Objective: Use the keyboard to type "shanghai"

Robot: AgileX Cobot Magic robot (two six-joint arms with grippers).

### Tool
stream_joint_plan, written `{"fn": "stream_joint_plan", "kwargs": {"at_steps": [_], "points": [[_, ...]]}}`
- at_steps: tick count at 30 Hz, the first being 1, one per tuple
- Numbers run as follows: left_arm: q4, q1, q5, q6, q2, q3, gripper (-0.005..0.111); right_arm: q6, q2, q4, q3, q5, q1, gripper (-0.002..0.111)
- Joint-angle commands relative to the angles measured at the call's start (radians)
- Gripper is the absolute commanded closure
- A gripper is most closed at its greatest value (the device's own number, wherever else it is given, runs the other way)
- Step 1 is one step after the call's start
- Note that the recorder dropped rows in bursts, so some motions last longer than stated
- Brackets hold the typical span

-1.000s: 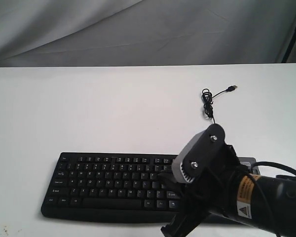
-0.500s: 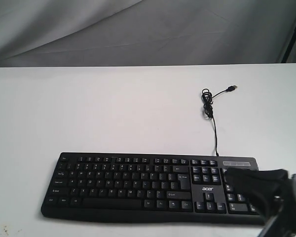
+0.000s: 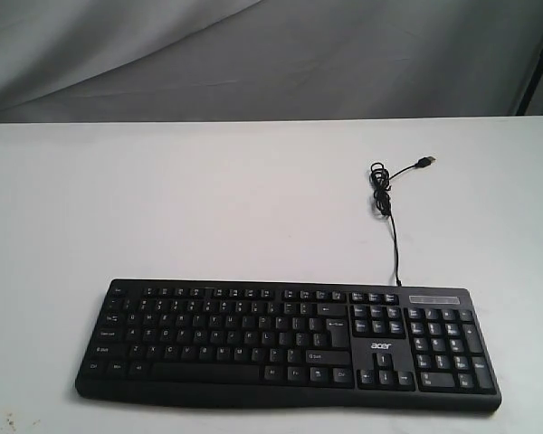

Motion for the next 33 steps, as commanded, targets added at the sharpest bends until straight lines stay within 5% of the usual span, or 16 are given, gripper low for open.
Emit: {"fn": "stream_joint_plan", "kwargs": {"at_steps": [1, 9, 33], "points": [[0.001, -0.004, -0.005, -0.003, -0.003, 0.004, 0.107, 0.000, -0.075, -0.009, 0.004, 0.098, -0.009, 0.108], [0.001, -0.004, -0.005, -0.003, -0.003, 0.004, 0.107, 0.000, -0.075, -0.009, 0.004, 0.218, -0.030, 0.108], [0.001, -0.004, -0.005, -0.003, -0.003, 0.004, 0.107, 0.000, -0.075, 0.009, 0.004, 0.218, -0.030, 0.108]]}}
